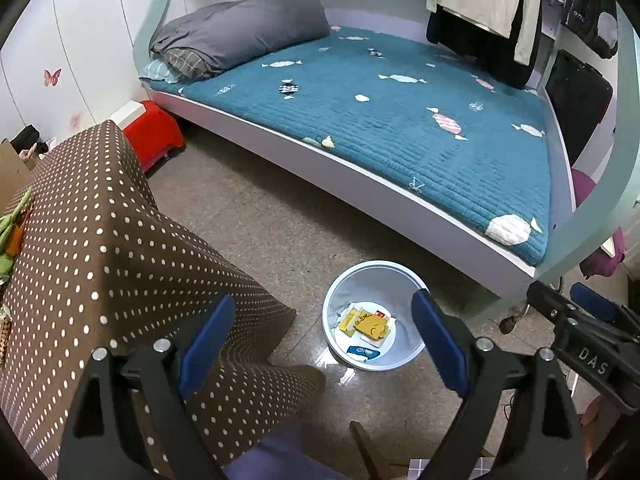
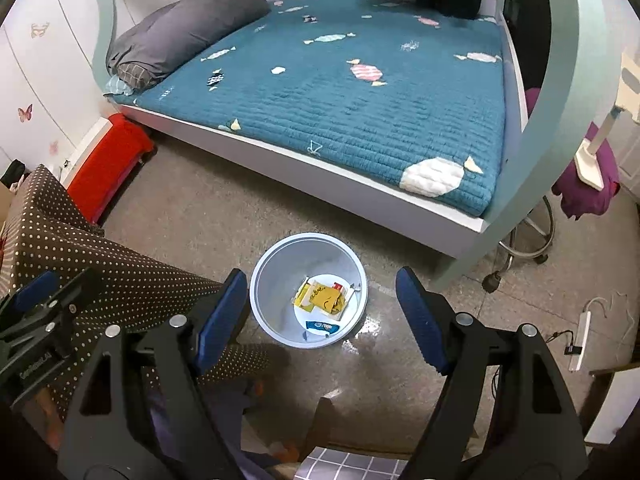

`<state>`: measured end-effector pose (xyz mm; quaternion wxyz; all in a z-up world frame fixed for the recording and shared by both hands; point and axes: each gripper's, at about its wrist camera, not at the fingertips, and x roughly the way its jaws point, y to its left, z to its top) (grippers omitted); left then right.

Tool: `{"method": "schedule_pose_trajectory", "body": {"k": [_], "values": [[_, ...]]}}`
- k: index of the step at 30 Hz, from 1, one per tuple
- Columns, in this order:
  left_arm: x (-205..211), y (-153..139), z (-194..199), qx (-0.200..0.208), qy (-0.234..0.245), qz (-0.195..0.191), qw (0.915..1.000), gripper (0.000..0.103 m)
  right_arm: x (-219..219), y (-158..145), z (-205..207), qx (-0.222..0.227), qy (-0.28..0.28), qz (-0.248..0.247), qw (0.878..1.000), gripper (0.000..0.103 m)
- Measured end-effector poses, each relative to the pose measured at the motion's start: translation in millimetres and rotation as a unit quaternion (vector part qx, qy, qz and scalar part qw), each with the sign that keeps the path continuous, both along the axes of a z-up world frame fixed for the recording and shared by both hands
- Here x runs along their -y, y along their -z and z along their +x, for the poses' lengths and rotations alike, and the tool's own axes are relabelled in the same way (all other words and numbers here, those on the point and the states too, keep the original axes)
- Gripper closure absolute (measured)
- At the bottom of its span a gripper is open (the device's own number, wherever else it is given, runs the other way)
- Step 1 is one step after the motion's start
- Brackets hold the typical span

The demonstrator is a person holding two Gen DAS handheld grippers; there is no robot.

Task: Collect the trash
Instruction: 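Move both open tools back from the bin to the table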

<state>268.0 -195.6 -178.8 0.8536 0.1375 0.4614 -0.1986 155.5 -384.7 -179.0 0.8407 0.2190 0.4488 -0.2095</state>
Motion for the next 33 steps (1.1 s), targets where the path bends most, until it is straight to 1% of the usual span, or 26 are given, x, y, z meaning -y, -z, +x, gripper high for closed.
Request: {"method": "schedule_pose_trajectory", "body": {"k": [2,6,11,20,27,33], "values": [[-3.2,-3.5,-3.4,0.003,0.0,-0.002,1.0,0.015,-0.8,-3.8,-2.9,0.006,-0.001,0.005,1.0,0.027],[-10.4,-13.6,-10.7,0.01,-0.004,-0.01,0.9999,0.015,-8.6,-12.2,-8.6,0.009,-0.002,-0.013,1.0,0.027],[-19.2,-26.8,-19.8,0.022,-0.009,-0.019,0.9995,0.015,-19.5,-21.9,-12.1,0.015,-0.009,-0.021,1.0,0.027],[-44.4,-56.4,-30.1,0.047,-0.029,-0.038,0.9977,0.015,-49.9,-44.2,-5.0,0.037,-0.04,-0.033,0.998,0.027],[-72.0,-76.5,-31.4,0.065,-0.059,-0.051,0.9948,0.015,-79.9,-61.6,7.6,0.053,-0.071,-0.047,0.995,0.027],[-108.5,-87.8,-27.5,0.077,-0.096,-0.056,0.9908,0.015,-111.3,-76.4,20.2,0.067,-0.102,-0.052,0.991,0.027]]}}
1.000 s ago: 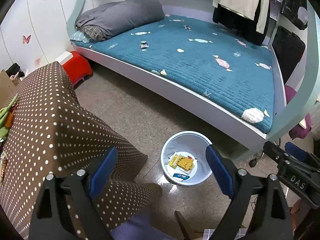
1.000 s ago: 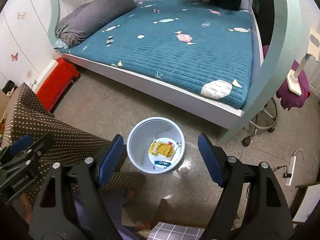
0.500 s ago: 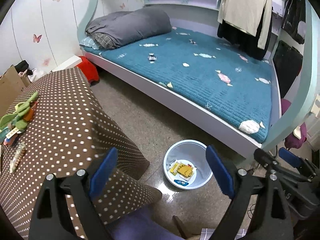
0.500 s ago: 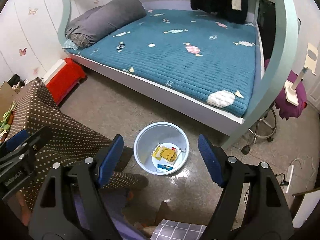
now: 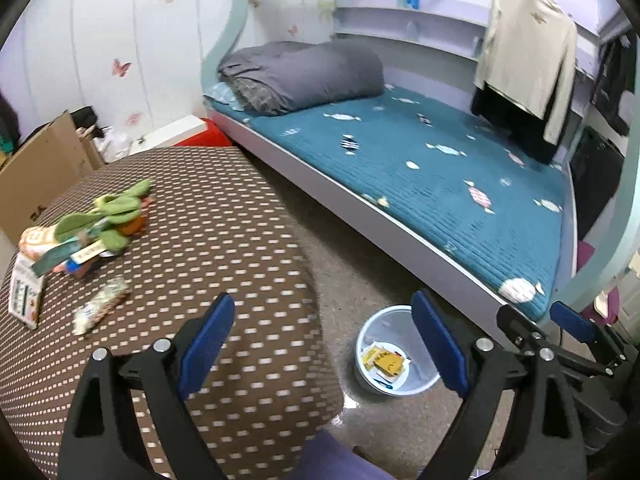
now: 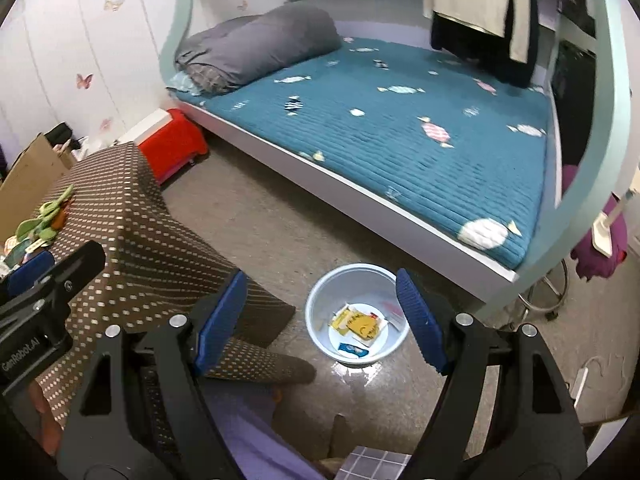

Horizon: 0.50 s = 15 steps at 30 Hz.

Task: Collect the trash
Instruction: 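Move both open tools back from the bin to the table, then move the right tool toward the clear plastic wrapper on the table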

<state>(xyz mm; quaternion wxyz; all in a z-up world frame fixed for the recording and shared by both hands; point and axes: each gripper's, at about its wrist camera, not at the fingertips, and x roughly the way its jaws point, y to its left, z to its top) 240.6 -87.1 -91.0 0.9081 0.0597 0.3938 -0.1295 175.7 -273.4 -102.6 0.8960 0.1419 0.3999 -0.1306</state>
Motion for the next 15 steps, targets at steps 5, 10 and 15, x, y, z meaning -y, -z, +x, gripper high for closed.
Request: {"method": "schedule_pose_trajectory", "body": {"k": [5,10,15], "values": [[-38.9,-8.7,0.2,0.007,-0.036,-0.008,0.9993,0.015,-29.9,-12.1,12.5,0.012,-0.034,-0.008,0.999,0.027],[-80.8,-13.3,1.7,0.011,-0.08,-0.014,0.9966,0.015,-61.9,-20.3,22.9,0.02,-0.07,-0.015,0.997,0.027],[-122.4,-14.5,1.4,0.011,-0.119,-0.016,0.9927,0.015,-100.0,-22.9,33.5,0.02,-0.112,-0.017,0.993,0.027]]}}
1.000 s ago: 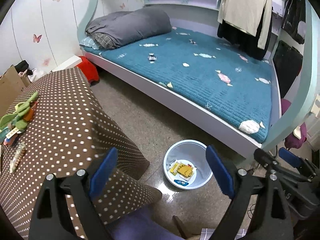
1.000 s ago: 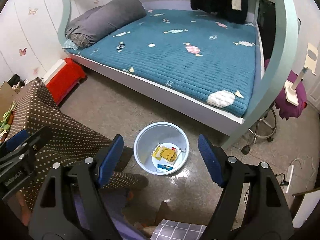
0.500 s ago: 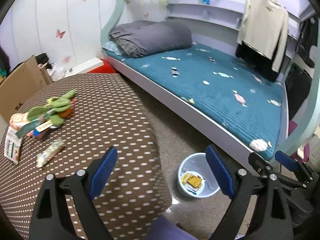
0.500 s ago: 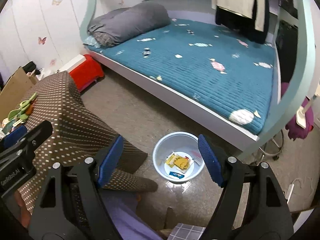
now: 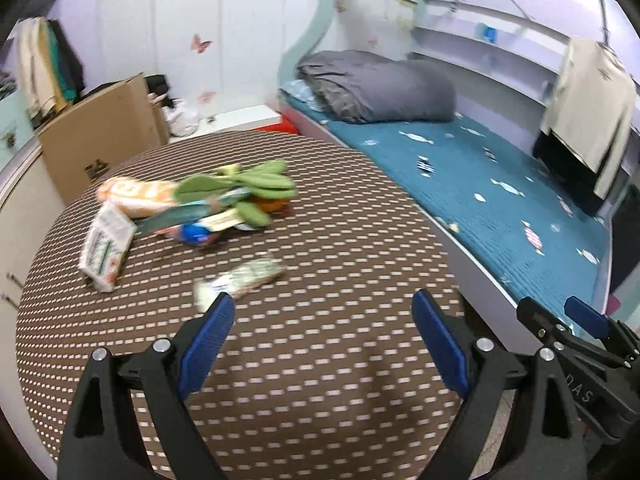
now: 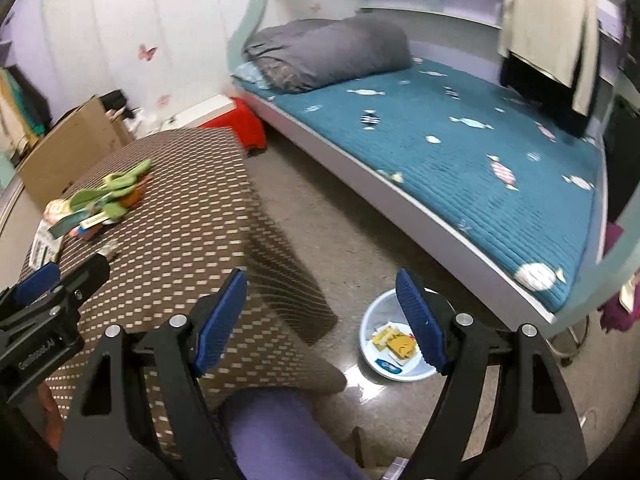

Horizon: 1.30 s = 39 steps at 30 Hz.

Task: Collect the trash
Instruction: 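Move the right tool toward the clear plastic wrapper on the table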

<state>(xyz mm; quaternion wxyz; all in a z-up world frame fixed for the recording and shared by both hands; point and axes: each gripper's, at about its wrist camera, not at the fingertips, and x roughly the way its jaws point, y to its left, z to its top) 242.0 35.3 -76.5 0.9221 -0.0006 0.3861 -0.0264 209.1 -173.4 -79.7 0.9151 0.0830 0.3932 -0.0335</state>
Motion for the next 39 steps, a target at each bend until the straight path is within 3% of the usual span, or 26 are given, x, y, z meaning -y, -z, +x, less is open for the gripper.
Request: {"method": "schedule_pose_trajectory", "body": {"k": [21,39], "values": [[-149.0,9.1,-14.5,-0.012,-0.138,-0.012,0.9902,0.014,-142.1,3.0,44.5,-0.029,-0.144,0.006,0.989,0.026],[-225.8,18.8,-4.2,-0.025,-0.198,-0.025,0.9796,0.014,-203.8,25.2,88.8,-0.062,-0.144,-0.012,0.988,0.027]]}}
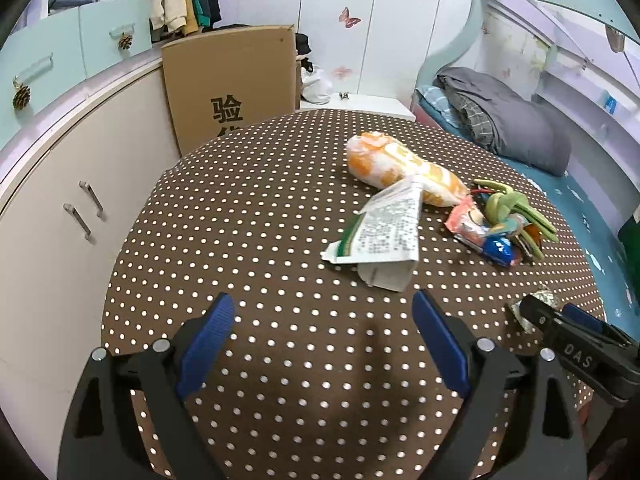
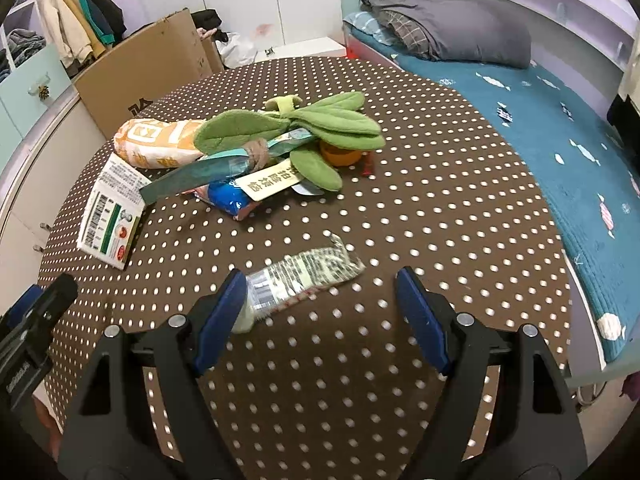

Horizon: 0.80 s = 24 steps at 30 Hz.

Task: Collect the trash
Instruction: 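Move the right tool toward the clear plastic wrapper on the table, then grasp the white printed paper packet with the left tool while the right grasps the clear wrapper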

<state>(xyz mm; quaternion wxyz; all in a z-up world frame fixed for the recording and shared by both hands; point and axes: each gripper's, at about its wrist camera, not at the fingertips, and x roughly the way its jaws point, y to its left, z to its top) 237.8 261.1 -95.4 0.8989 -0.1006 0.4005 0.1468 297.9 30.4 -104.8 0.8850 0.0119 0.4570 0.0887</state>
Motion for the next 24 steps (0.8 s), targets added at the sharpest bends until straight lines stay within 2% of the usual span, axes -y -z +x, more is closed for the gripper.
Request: {"method": "schedule_pose_trajectory", "body": {"k": [2,6,8,12,19,22,23,24], "values": [[-0.2,0.6,2.0,-0.001,-0.001,-0.001,1.0,0.014,-6.2,0.7,2.9,0.008,-0.007,-0.007,1.0,0.028],[-1.9,1.8,5.8,-0.002,0.001,-0.003,1.0,0.014,-9.8,-1.4,2.5,0.024,-0.025,-0.023,0.999,0.071],[-0.4,1.2,7.8,-0.001,0.004,-0.005,1.0,0.015,-6.3,-1.5,1.5,0.022,-0.034,-0.011,0.999,0.077],[5.7,-1.7,14.9,0.003,0.017,-0.007,0.9998,0.013,12.4,-3.9,1.6,0.006,-0.036,0.036,0.999,0.082],[15.2,-2.9,39.2,-0.007,0.034,0.004,0.9994,0.012,36.4,-24.9,8.4,0.031,-0.017,0.052,0.998,0.082],[14.1,4.3,54.2,-0.023,0.04,-0.007,0.9989,0.012,40.9,-30.8,12.3,0.038,-0.015,0.052,0.998,0.082],[12.8,7.9,58.7,-0.03,0.04,-0.014,0.9986,0.012,41.8,-31.9,13.3,0.04,-0.013,0.052,0.998,0.086],[11.9,11.2,61.8,-0.034,0.039,-0.019,0.9984,0.012,42.6,-32.7,14.2,0.041,-0.012,0.052,0.998,0.098]]}}
